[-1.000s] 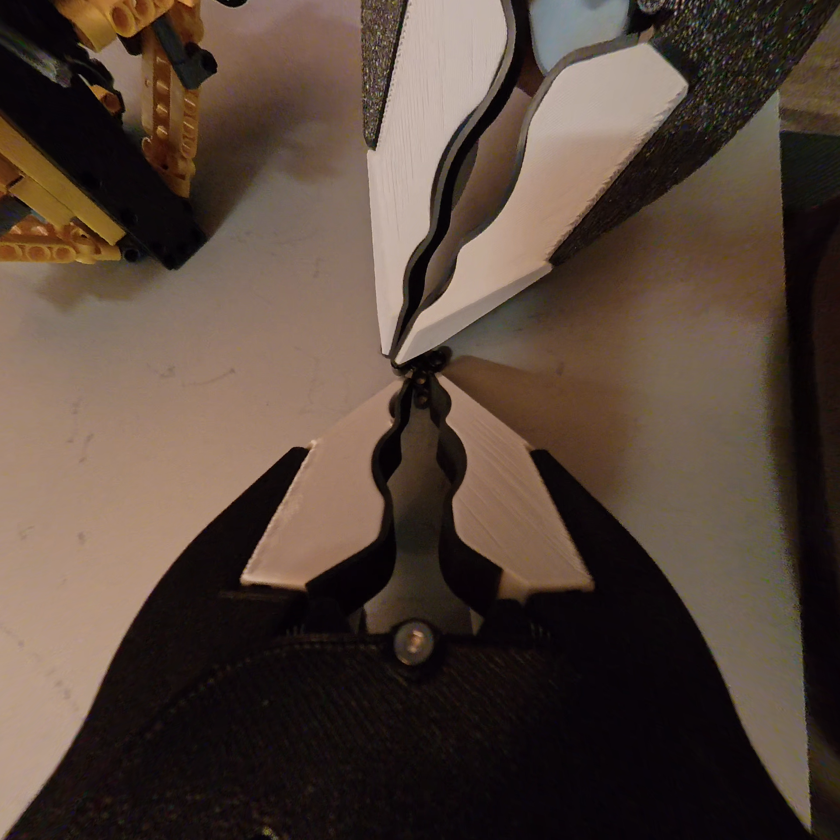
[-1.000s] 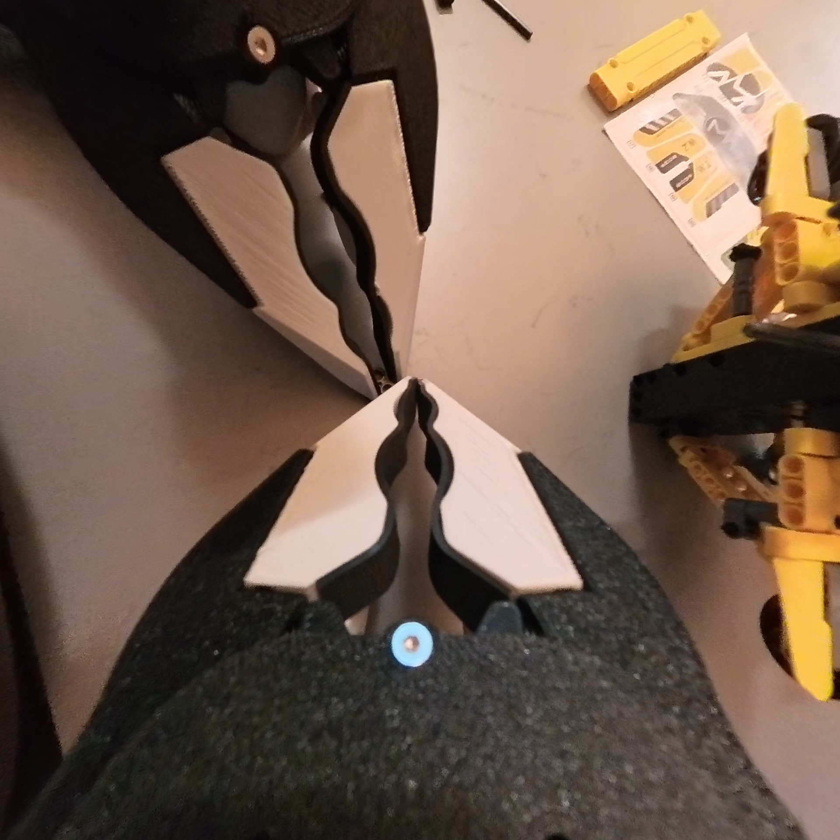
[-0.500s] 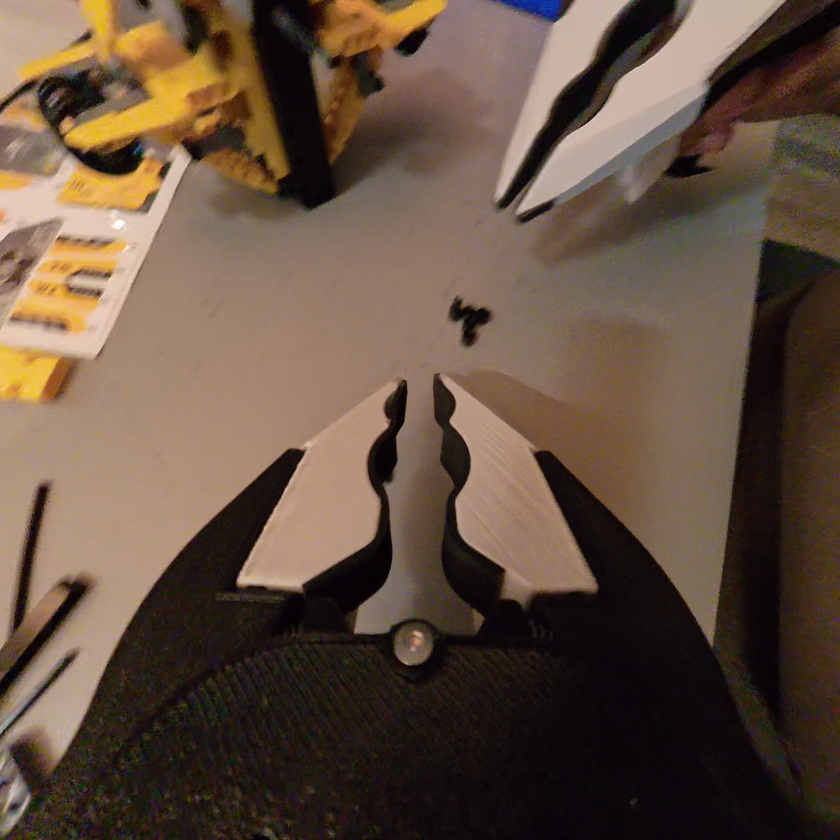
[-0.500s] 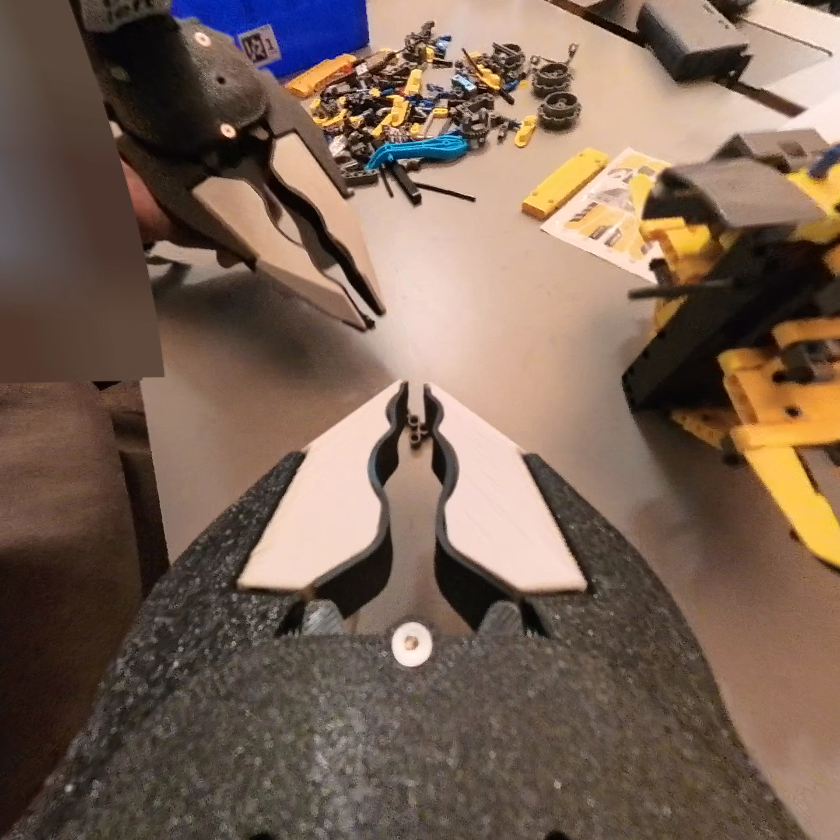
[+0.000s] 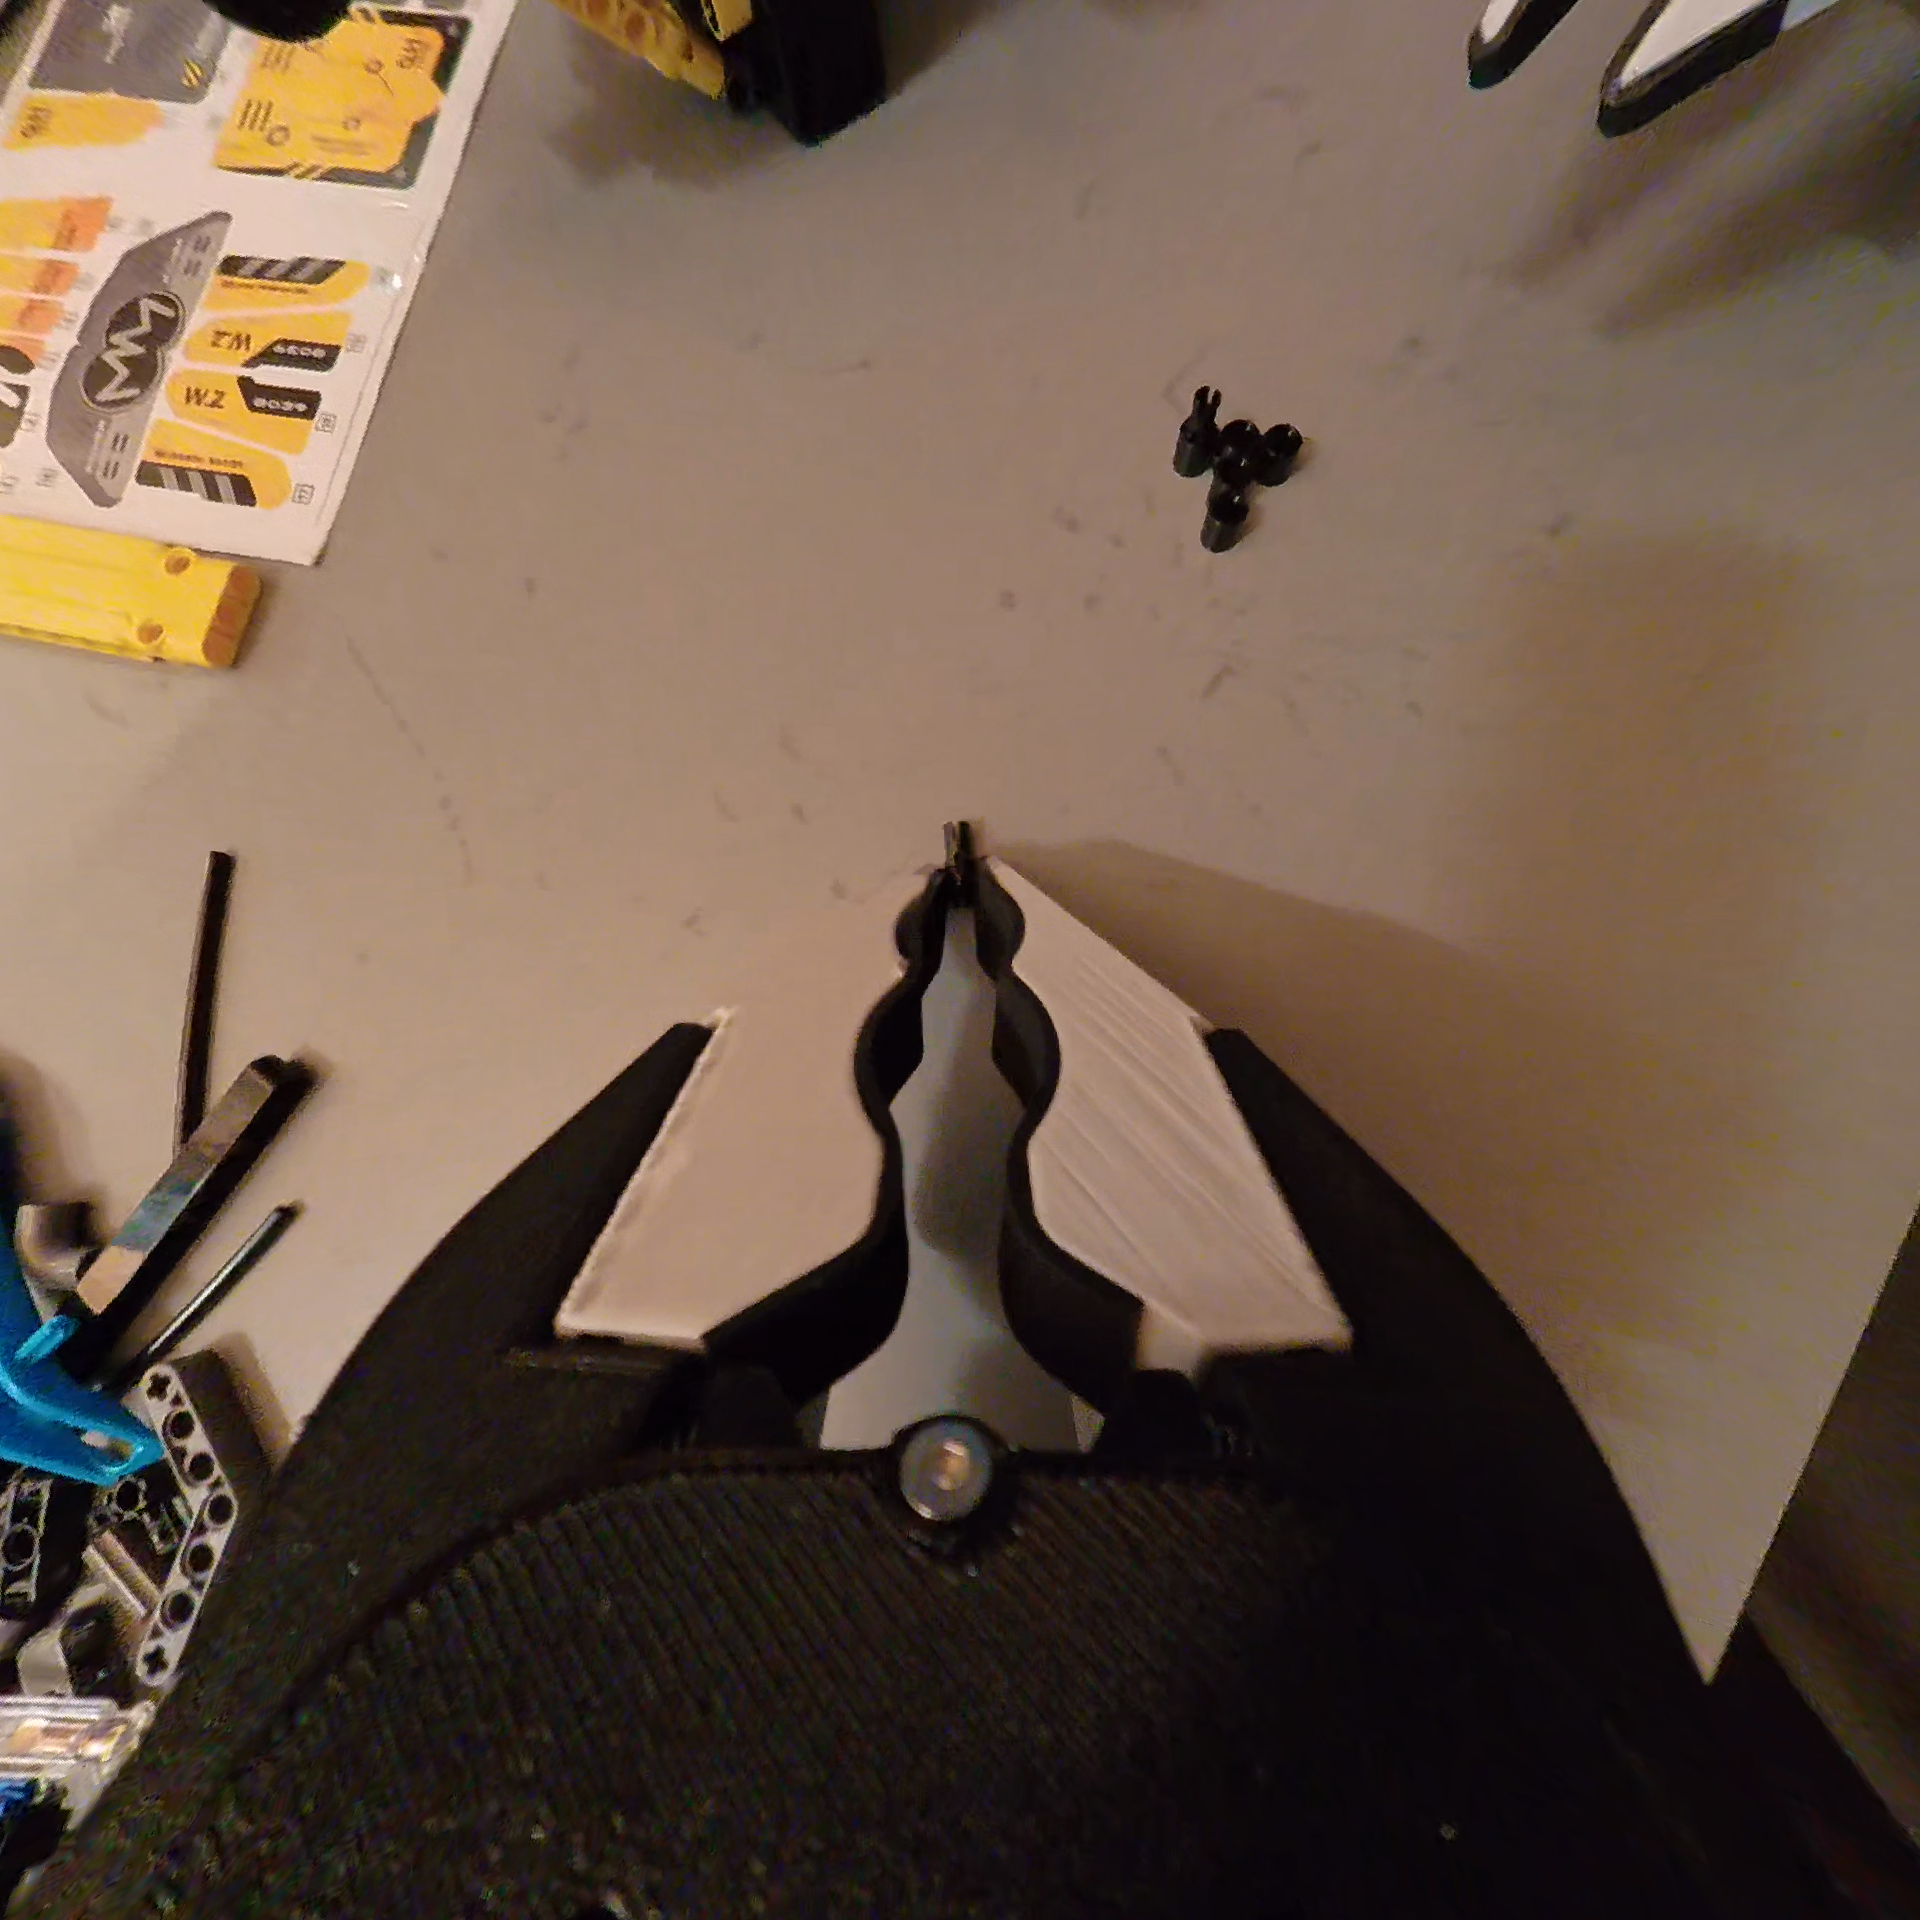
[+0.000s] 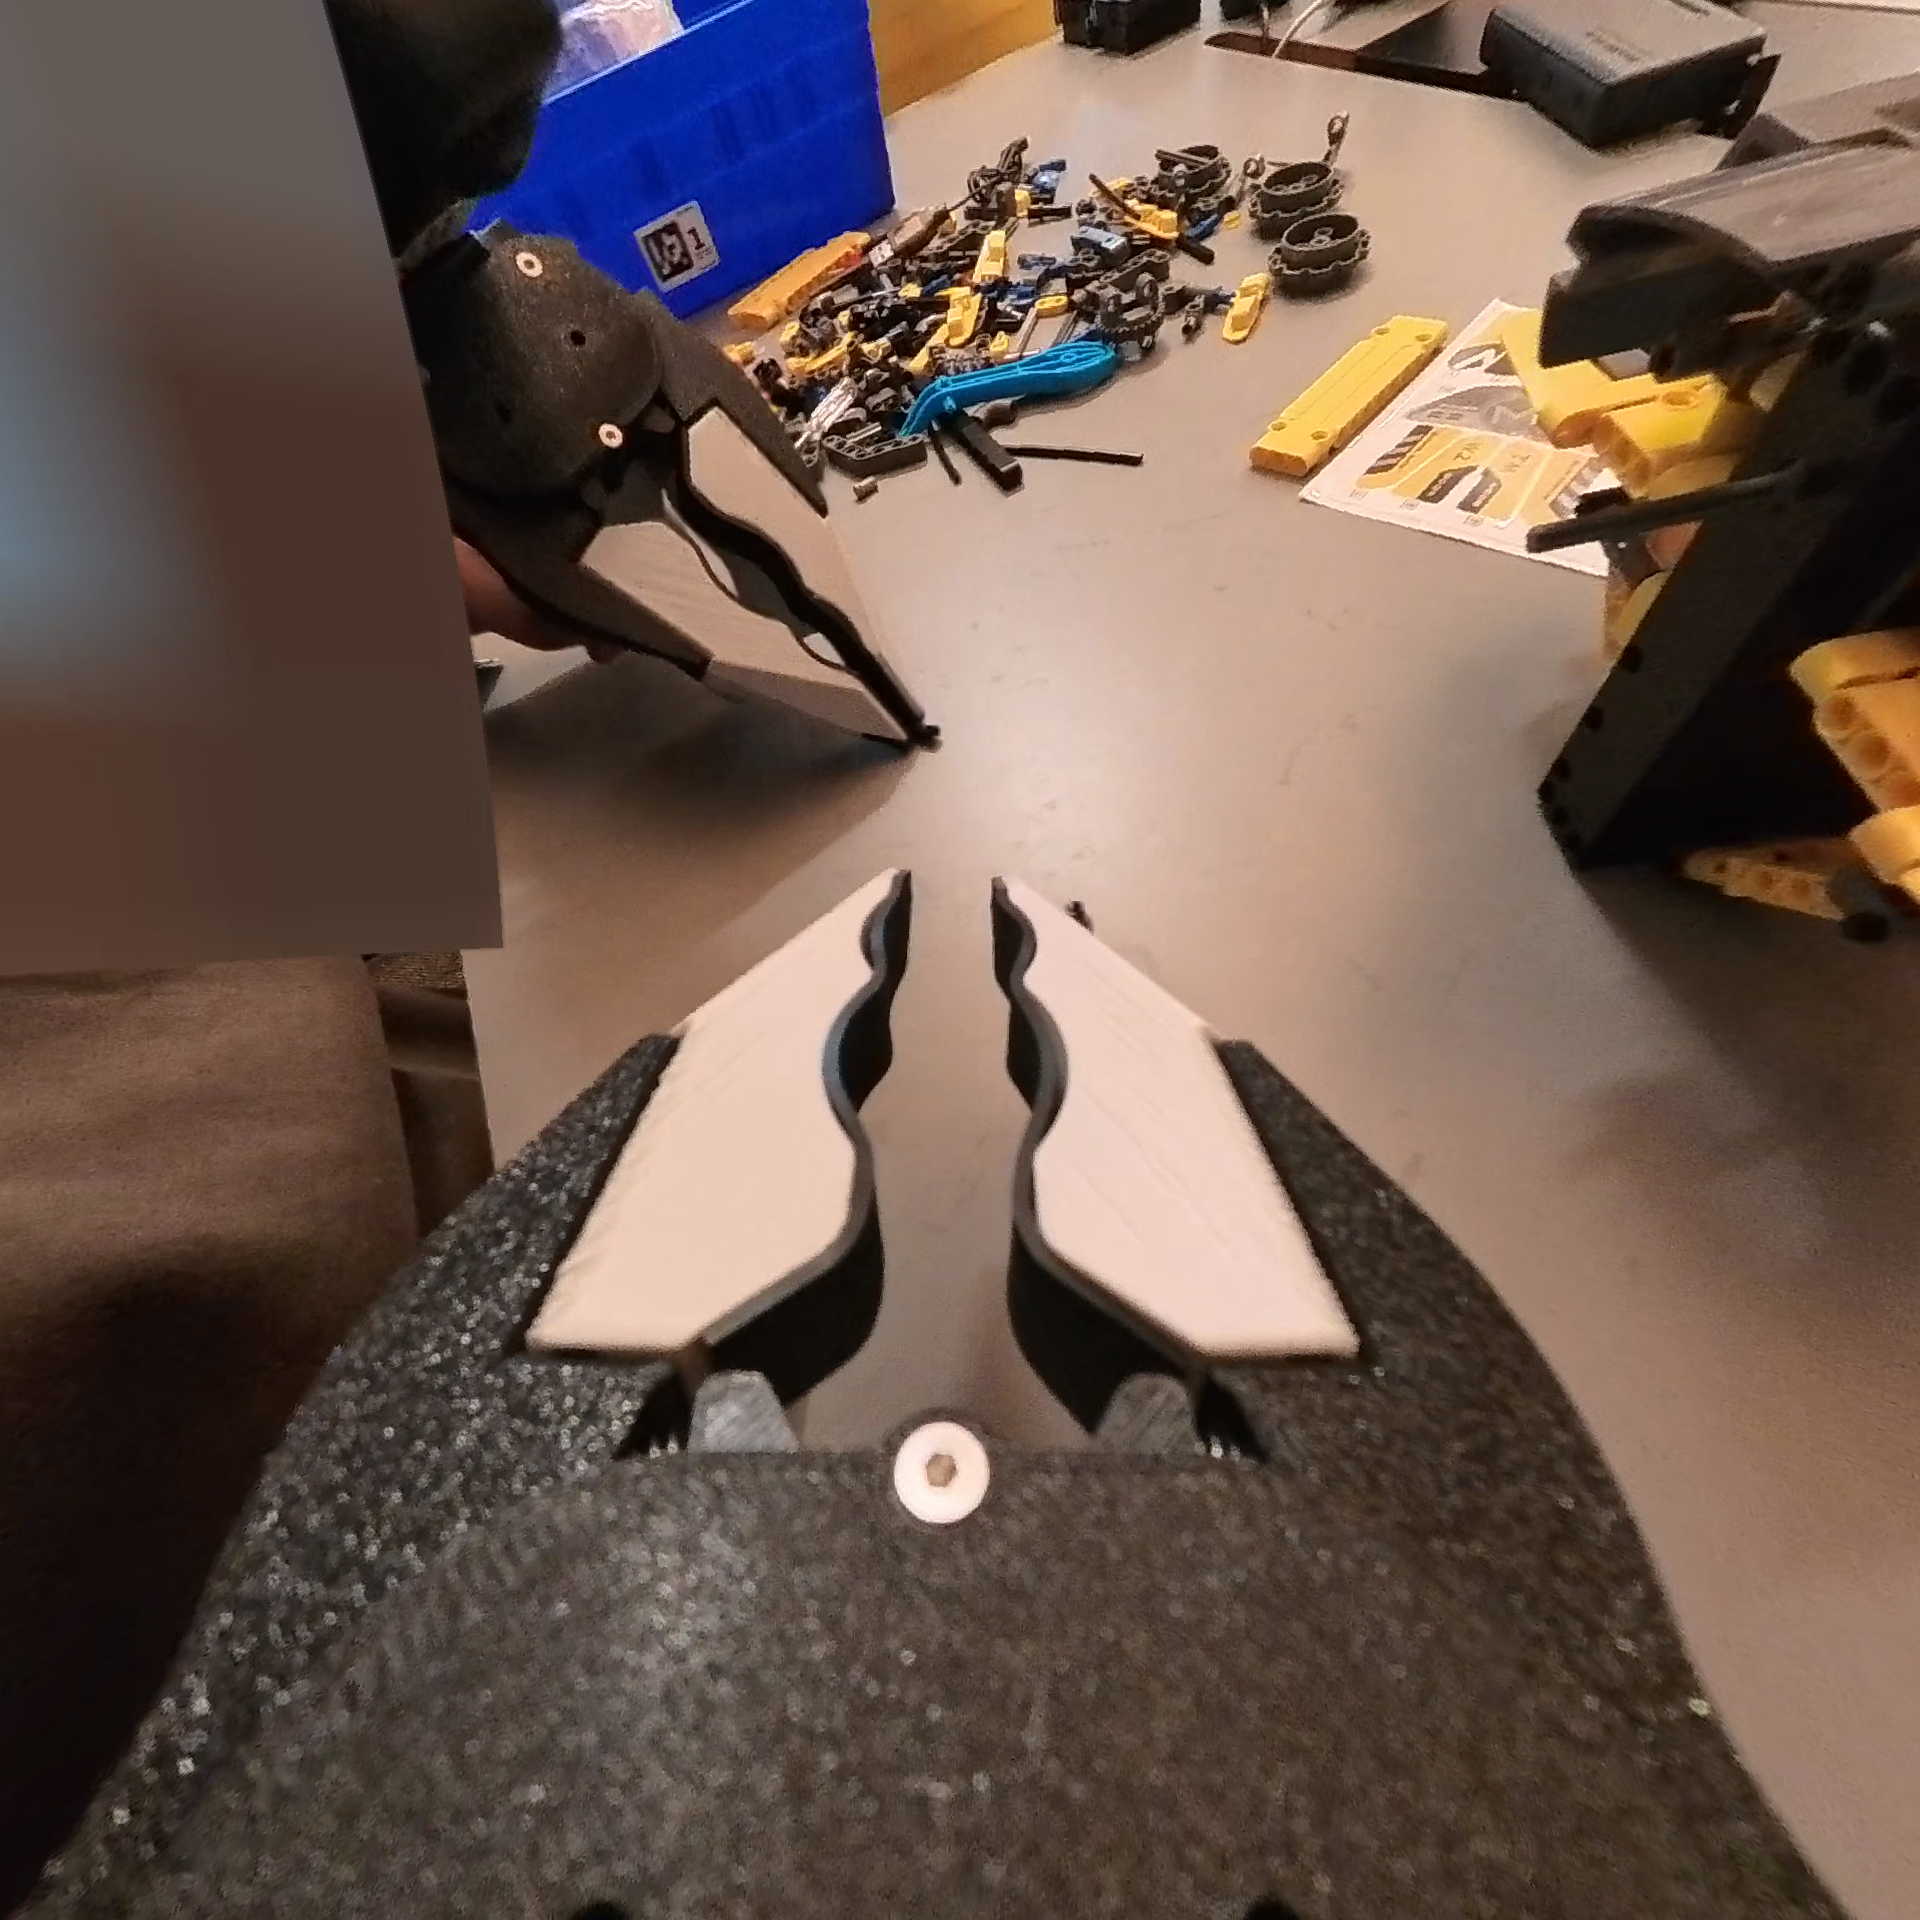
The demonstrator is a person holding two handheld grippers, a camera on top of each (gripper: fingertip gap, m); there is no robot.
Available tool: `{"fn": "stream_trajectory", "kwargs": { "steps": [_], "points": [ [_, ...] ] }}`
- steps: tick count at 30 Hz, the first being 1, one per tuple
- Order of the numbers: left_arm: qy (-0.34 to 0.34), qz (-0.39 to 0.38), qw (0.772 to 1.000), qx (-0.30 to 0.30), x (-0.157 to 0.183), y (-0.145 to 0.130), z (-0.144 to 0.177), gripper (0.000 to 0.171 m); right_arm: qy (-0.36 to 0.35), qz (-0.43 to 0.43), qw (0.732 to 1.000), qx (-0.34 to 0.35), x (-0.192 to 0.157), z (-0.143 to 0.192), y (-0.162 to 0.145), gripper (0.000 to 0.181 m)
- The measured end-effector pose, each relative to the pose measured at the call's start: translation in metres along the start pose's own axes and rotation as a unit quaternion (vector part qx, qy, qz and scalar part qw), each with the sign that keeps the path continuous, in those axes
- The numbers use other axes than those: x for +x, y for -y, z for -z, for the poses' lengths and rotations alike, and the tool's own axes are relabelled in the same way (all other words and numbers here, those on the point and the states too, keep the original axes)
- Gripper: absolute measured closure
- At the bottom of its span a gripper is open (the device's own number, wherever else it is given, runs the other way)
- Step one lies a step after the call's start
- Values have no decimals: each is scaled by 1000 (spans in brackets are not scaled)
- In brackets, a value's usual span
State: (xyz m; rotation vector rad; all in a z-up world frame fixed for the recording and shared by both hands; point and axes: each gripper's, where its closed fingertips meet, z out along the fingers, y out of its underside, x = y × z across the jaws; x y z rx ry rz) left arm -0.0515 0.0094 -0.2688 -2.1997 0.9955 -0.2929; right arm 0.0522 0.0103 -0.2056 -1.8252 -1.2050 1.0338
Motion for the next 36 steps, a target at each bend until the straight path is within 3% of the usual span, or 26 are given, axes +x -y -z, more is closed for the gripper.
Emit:
{"fn": "stream_trajectory", "kwargs": {
  "steps": [5, 14, 18, 36],
  "points": [
    [-37, -12, 997, 69, 26, 28, 5, 168, 18, -17, 1000, -5, -6, -3, -2, 161],
    [-77, -102, 979, 161, 77, 75, 10, 168, 107, -122, 986, -46, -25, -15, -12, 164],
    [-81, -107, 977, 168, 77, 79, 8, 168, 118, -130, 984, -39, -26, -14, -9, 176],
    [-98, -113, 973, 175, 77, 77, 7, 168, 180, -219, 959, -24, -29, -14, -8, 167]
  ]
}}
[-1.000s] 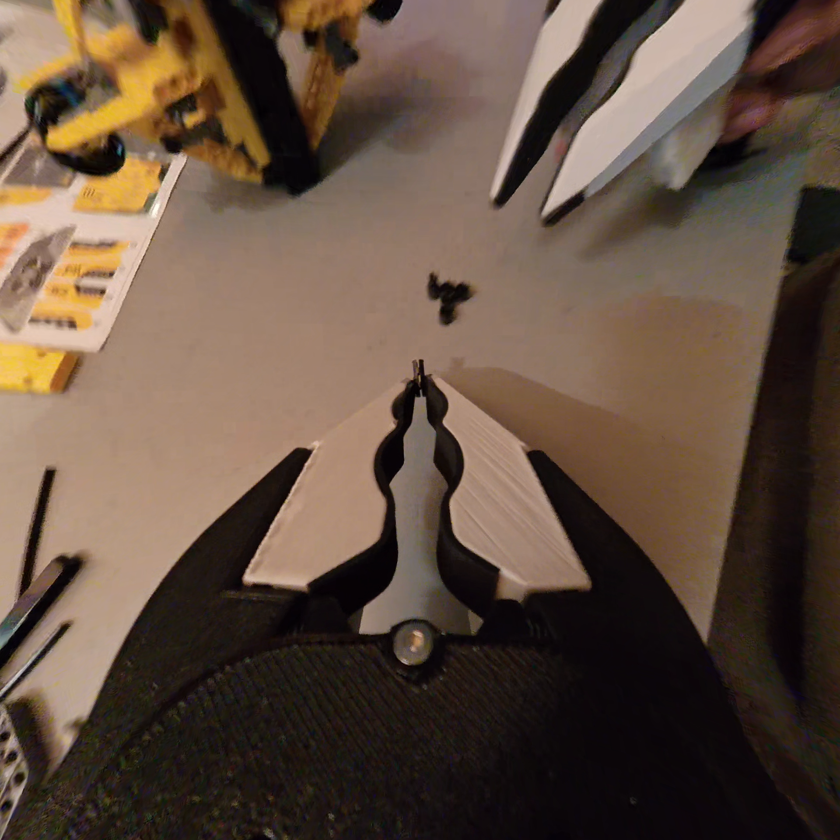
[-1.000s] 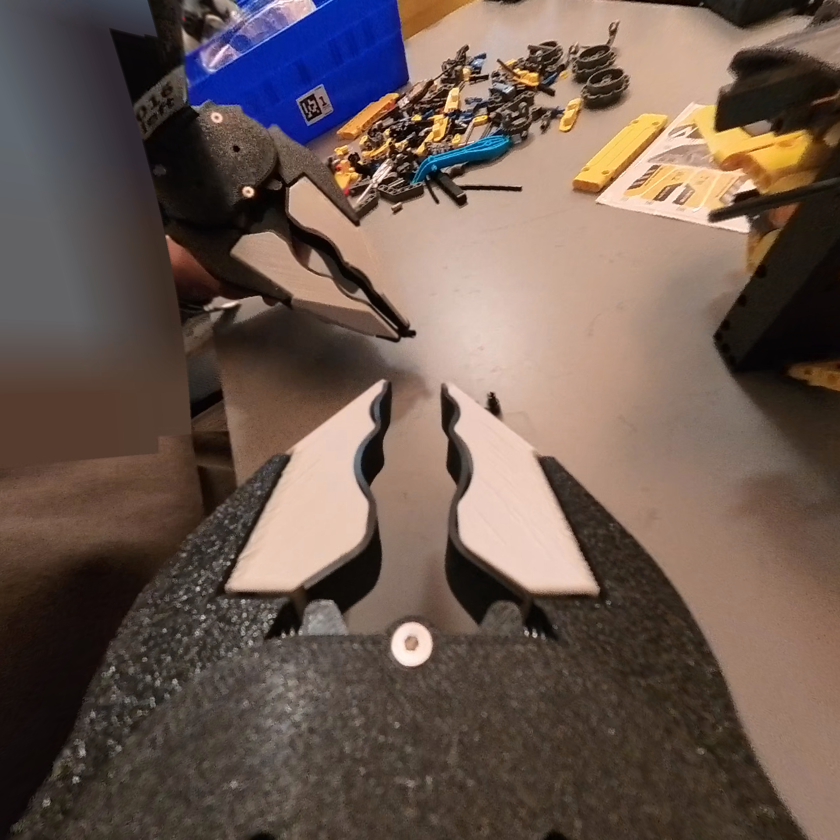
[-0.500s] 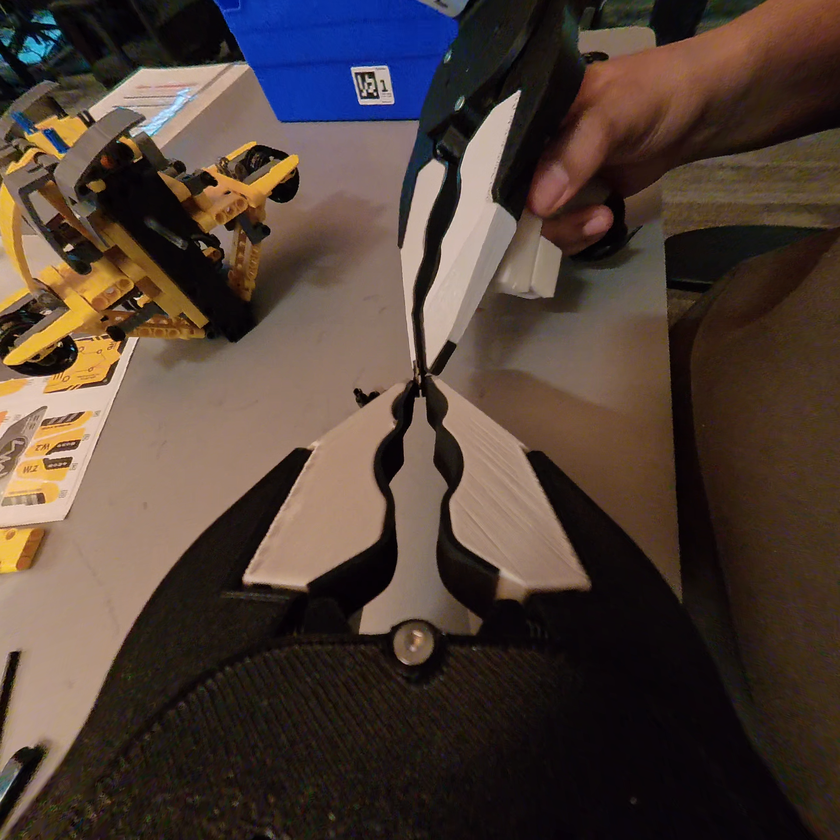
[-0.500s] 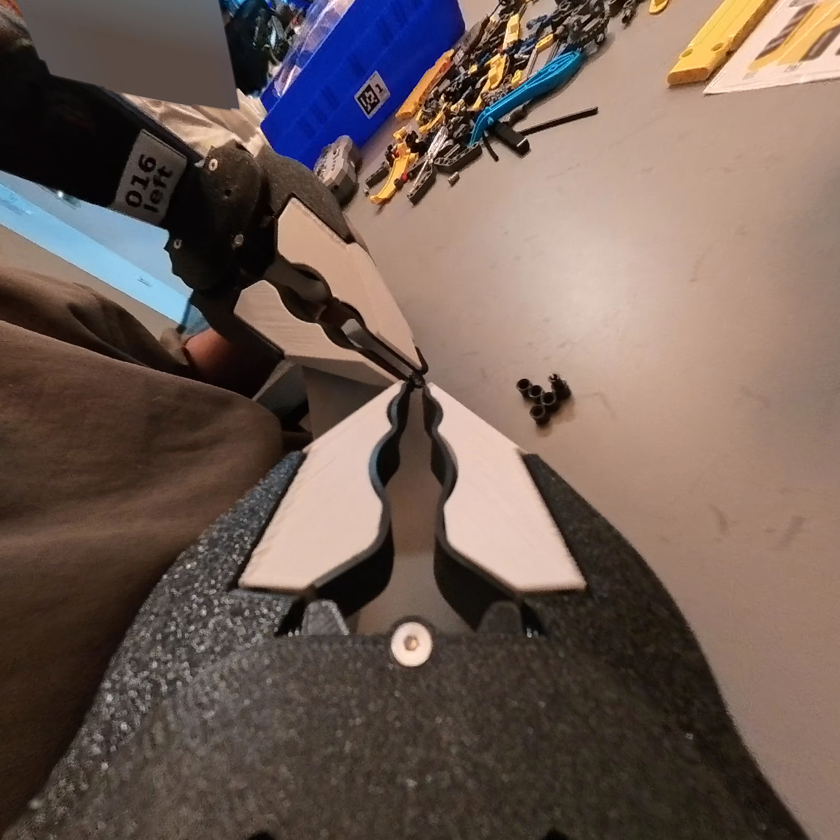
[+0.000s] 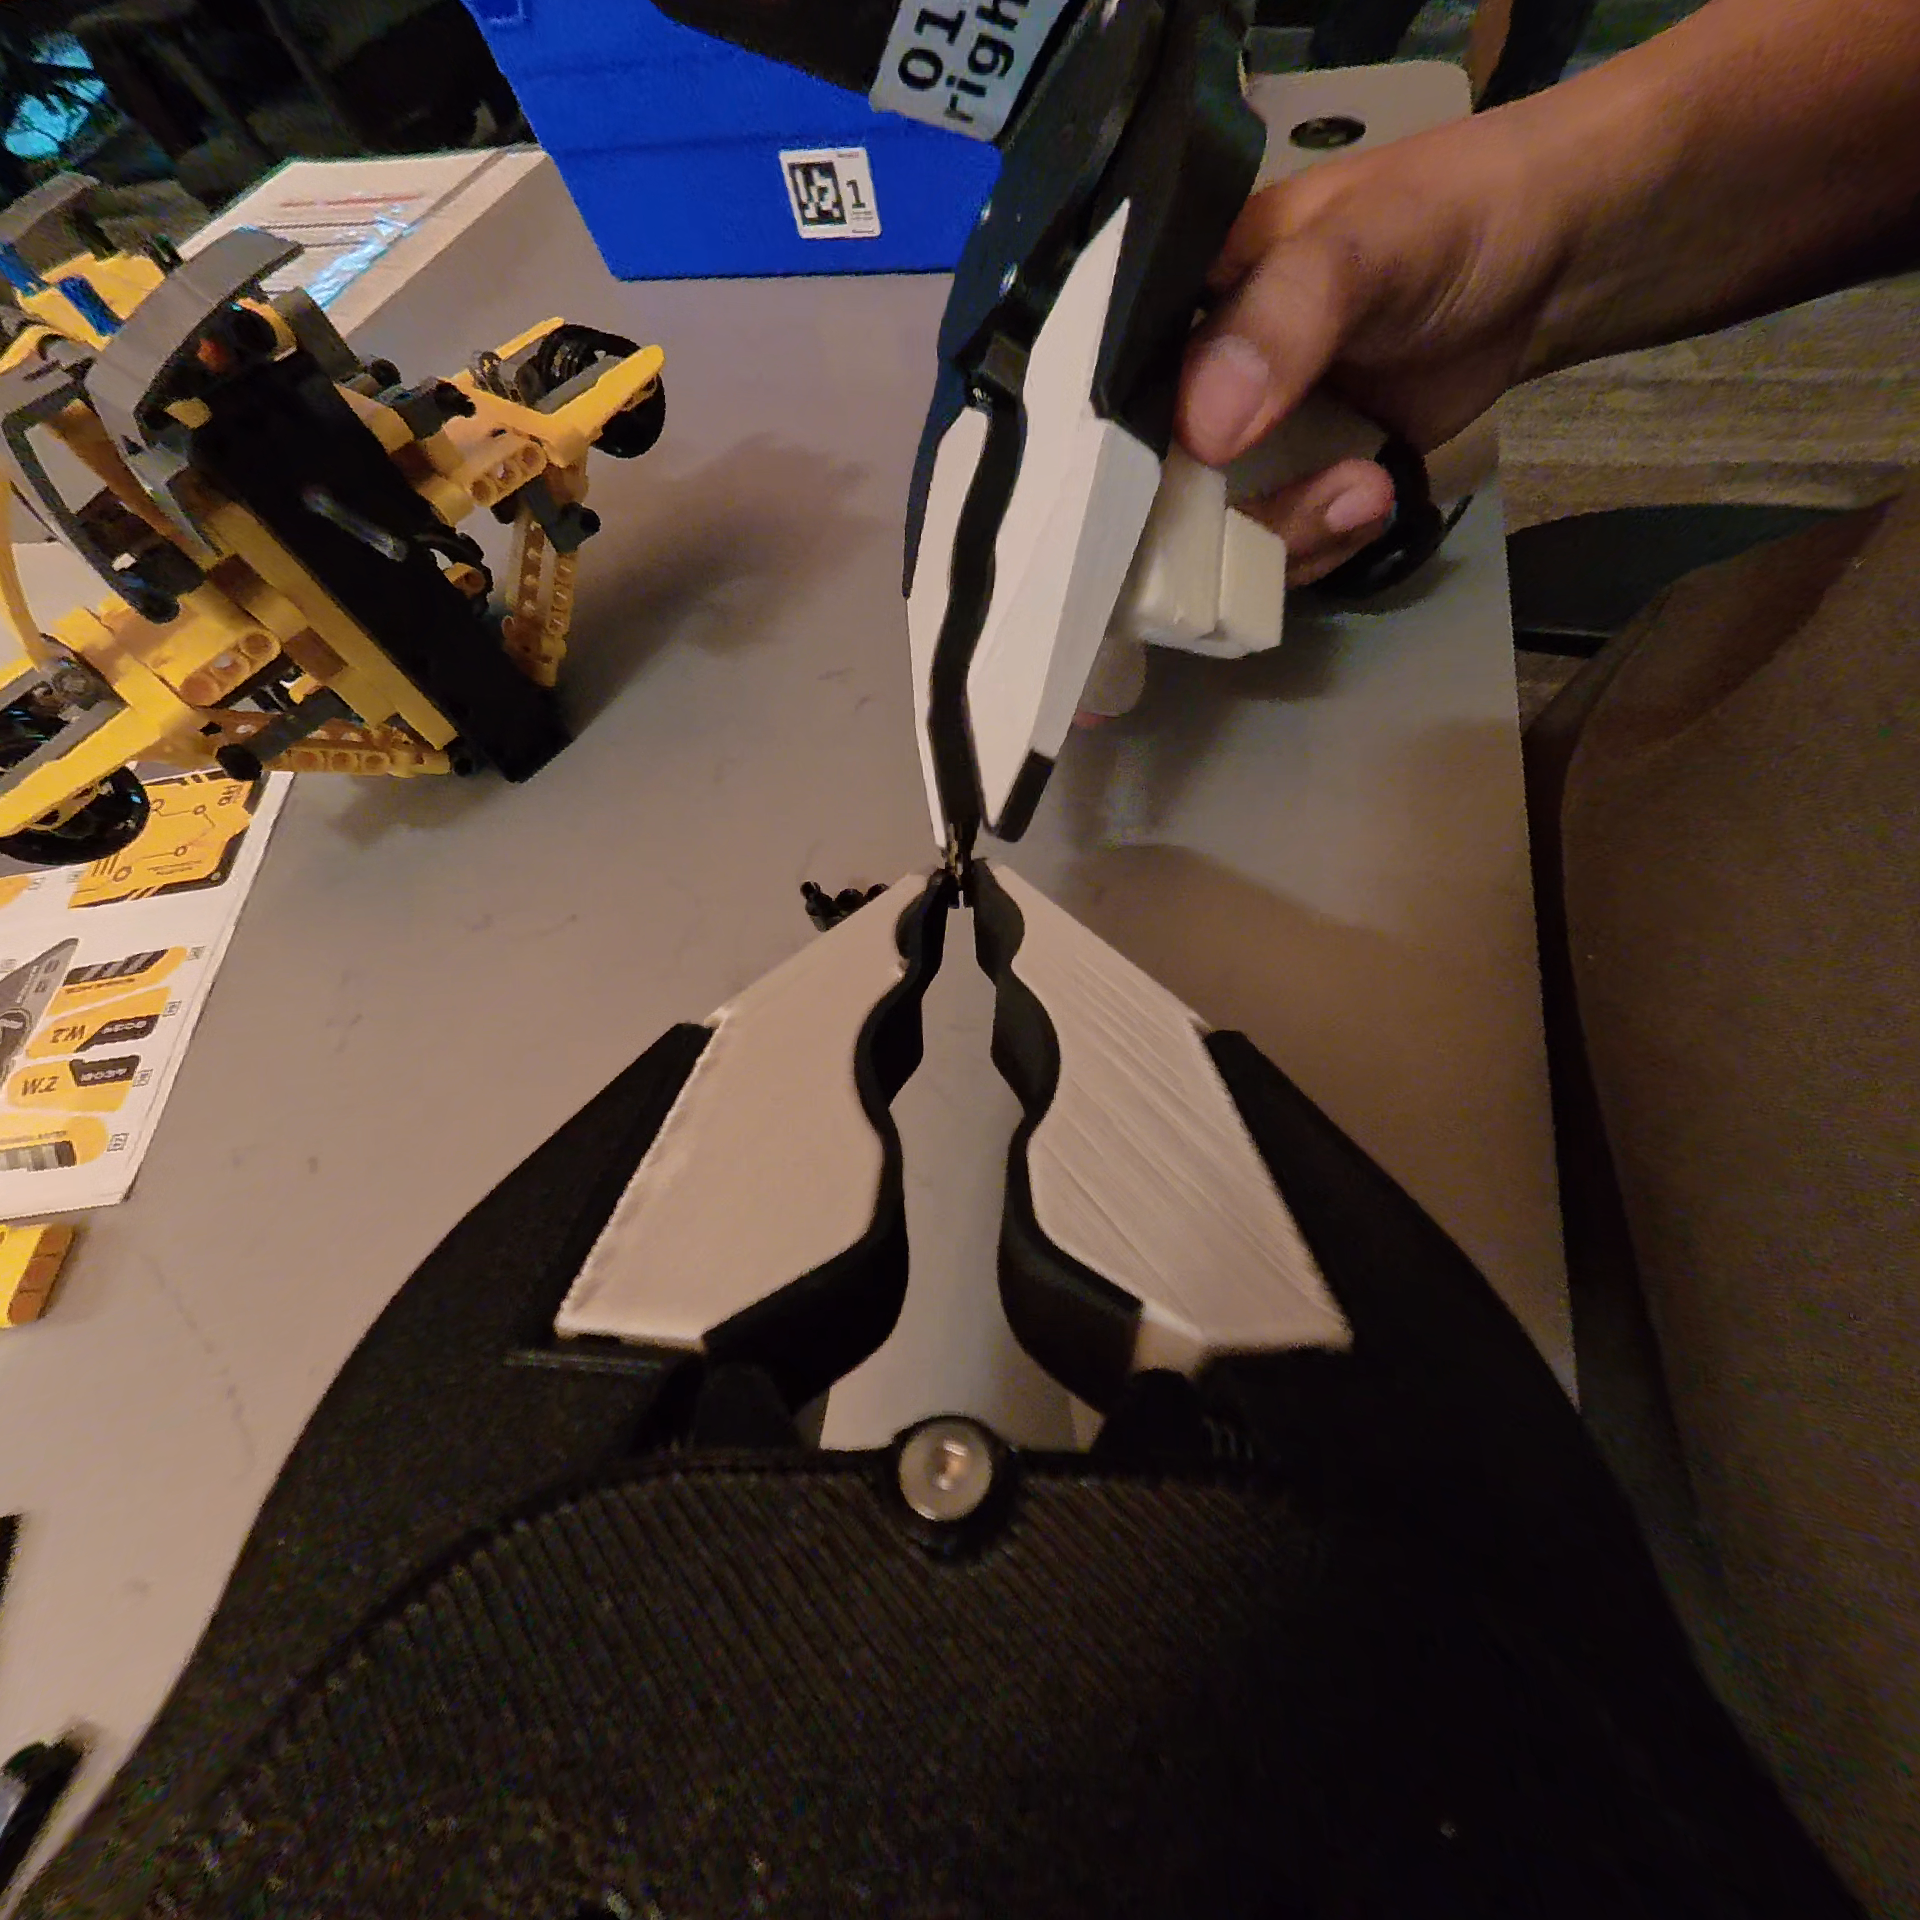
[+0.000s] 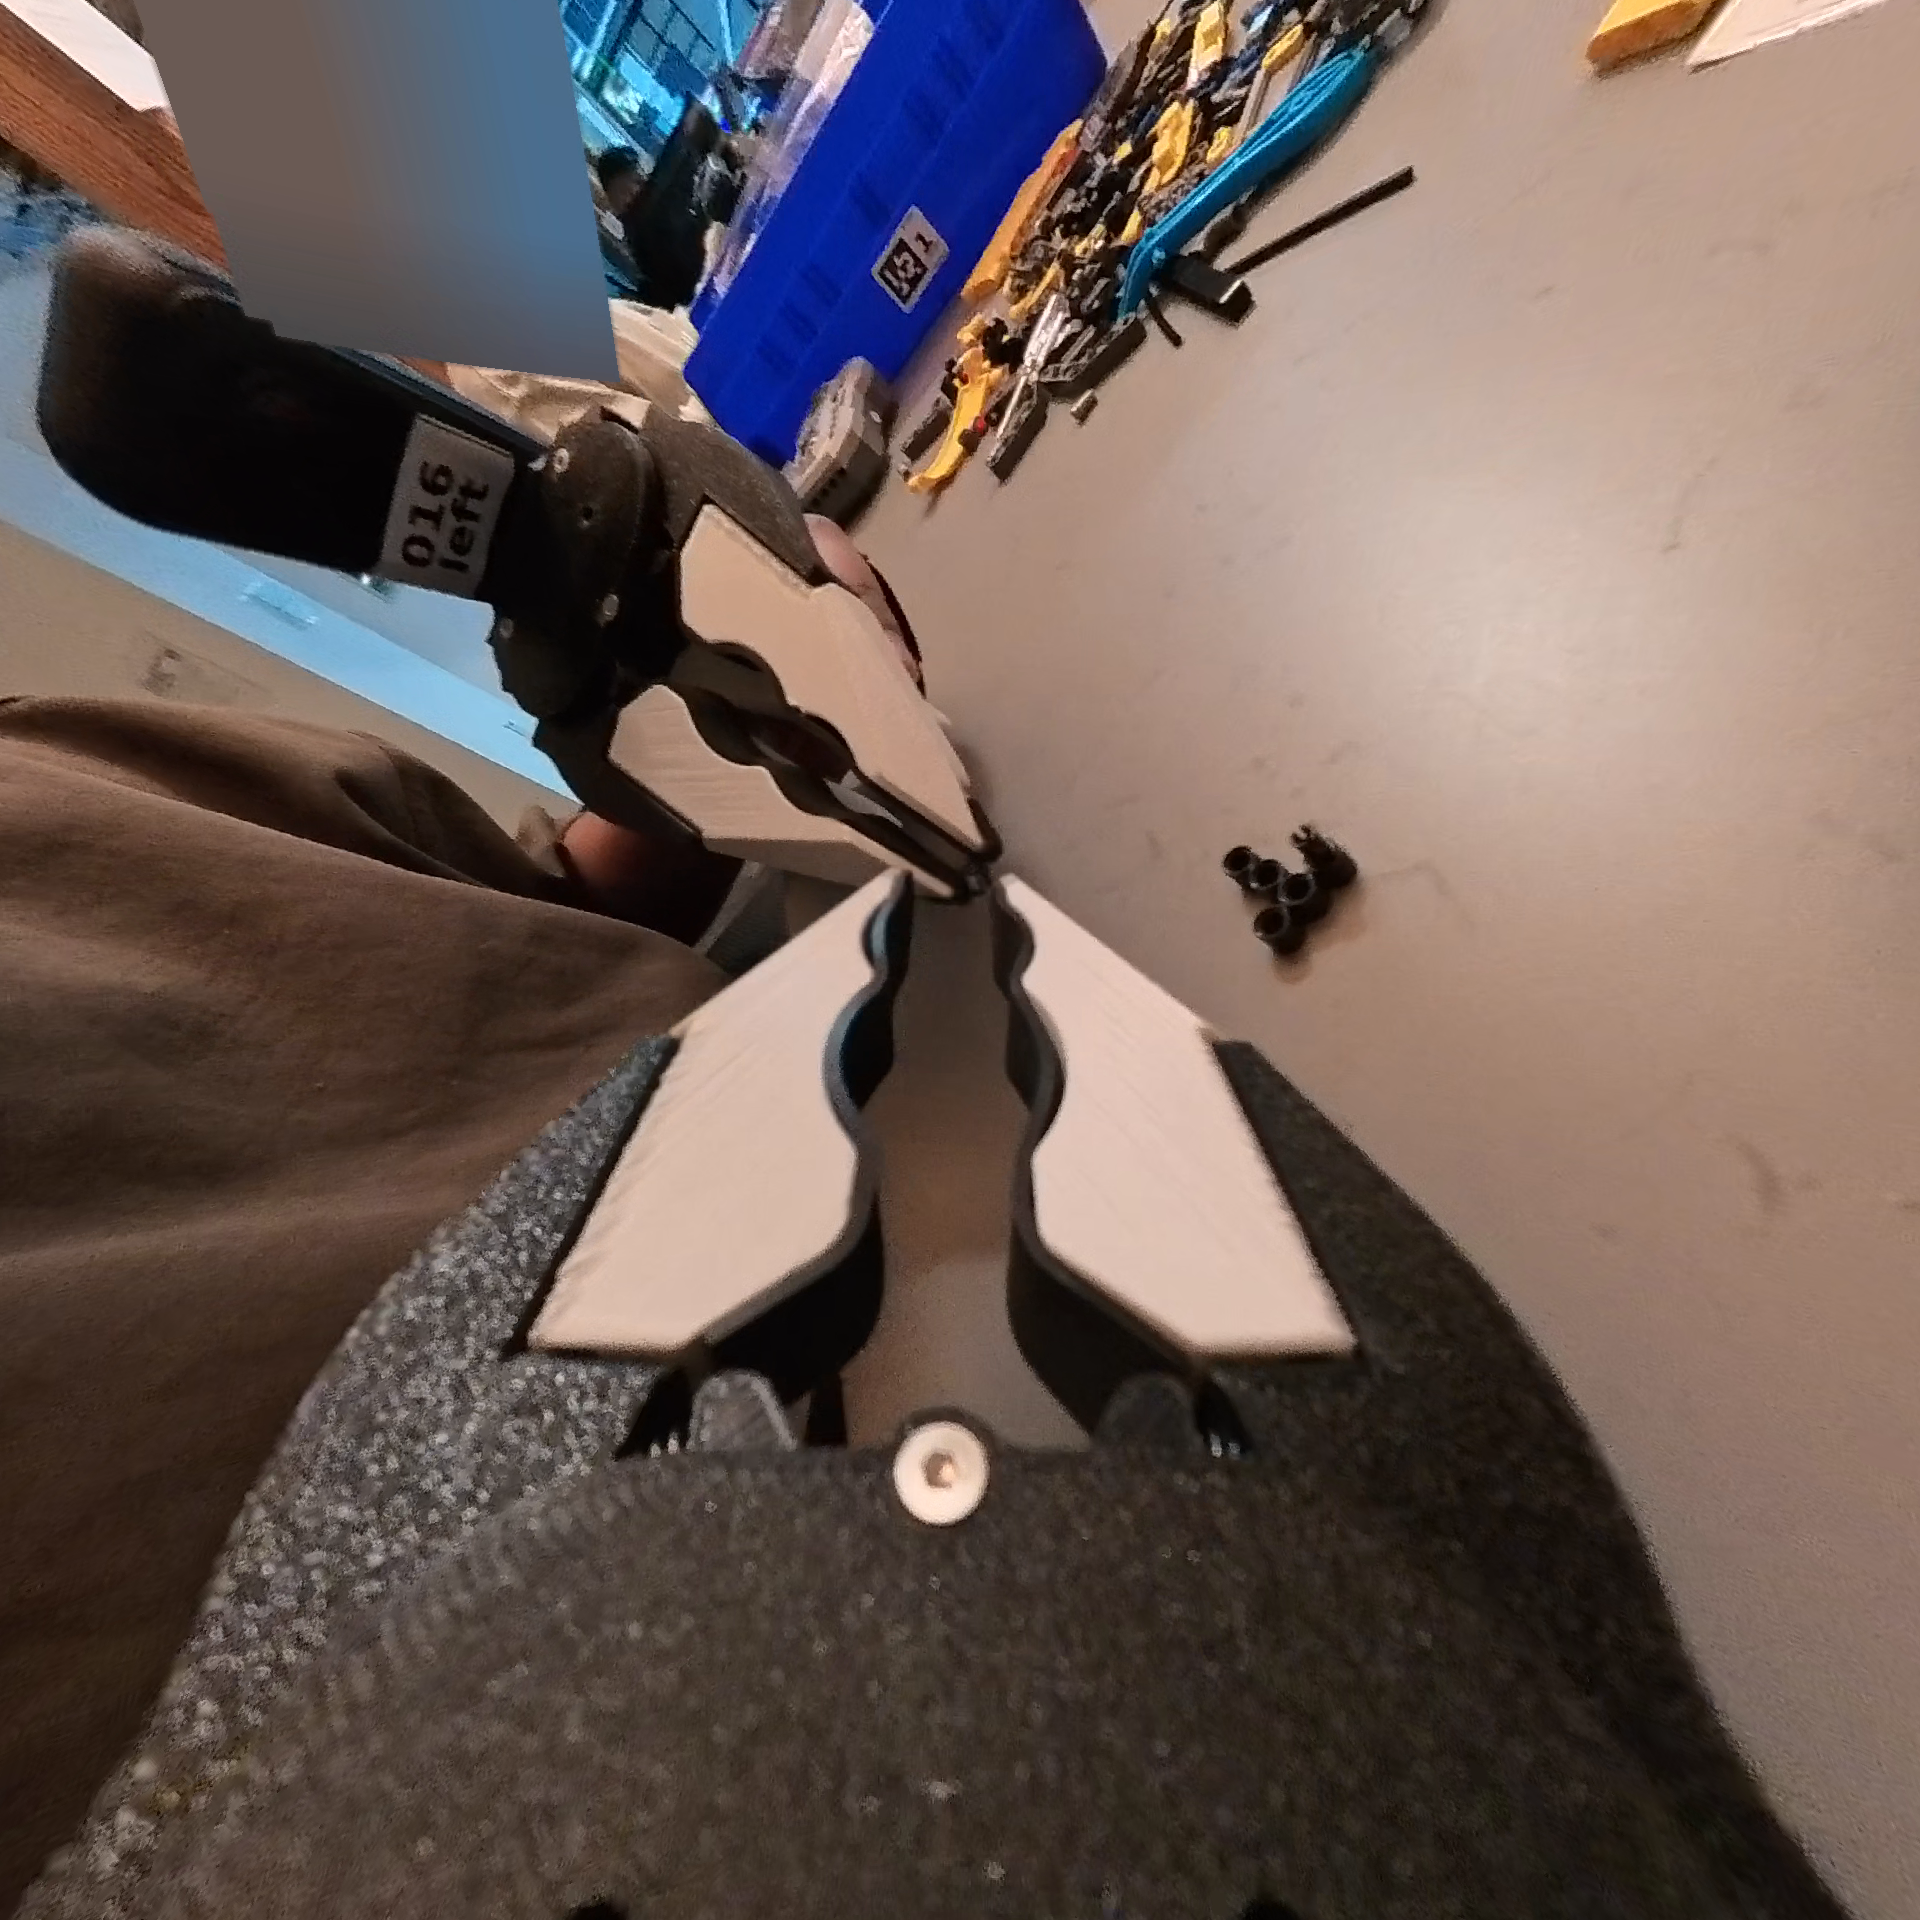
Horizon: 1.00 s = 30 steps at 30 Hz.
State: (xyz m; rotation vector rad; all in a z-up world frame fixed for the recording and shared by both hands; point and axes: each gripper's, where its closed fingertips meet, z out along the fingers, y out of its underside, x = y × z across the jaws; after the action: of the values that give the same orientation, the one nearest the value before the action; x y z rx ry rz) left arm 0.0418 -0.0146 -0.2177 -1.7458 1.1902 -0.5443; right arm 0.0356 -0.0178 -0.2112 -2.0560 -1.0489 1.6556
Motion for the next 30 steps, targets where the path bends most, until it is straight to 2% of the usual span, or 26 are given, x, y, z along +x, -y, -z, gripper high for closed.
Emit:
{"fn": "stream_trajectory", "kwargs": {
  "steps": [7, 13, 17, 20, 23, 26, 30],
  "points": [
    [-5, -7, 1000, 6, 2, 2, -1, 167, -24, 21, 999, -6, 2, 1, 0, 177],
    [-1, -12, 1000, 5, 1, 1, -3, 167, -38, 29, 999, -9, 5, 2, 1, 177],
    [-3, 12, 1000, -12, -1, -4, -7, 156, -84, 61, 995, -18, 16, 6, 5, 177],
    [24, 39, 998, -49, -14, -18, -13, 146, -160, 119, 978, -52, 34, 14, 6, 178],
    [43, 56, 995, -69, -23, -27, -19, 146, -239, 203, 943, -107, 50, 19, 5, 178],
    [48, 64, 993, -86, -27, -30, -25, 146, -275, 267, 910, -156, 57, 17, 3, 178],
    [36, 74, 989, -123, -28, -39, -34, 152, -253, 245, 918, -180, 56, 9, -1, 178]
  ]
}}
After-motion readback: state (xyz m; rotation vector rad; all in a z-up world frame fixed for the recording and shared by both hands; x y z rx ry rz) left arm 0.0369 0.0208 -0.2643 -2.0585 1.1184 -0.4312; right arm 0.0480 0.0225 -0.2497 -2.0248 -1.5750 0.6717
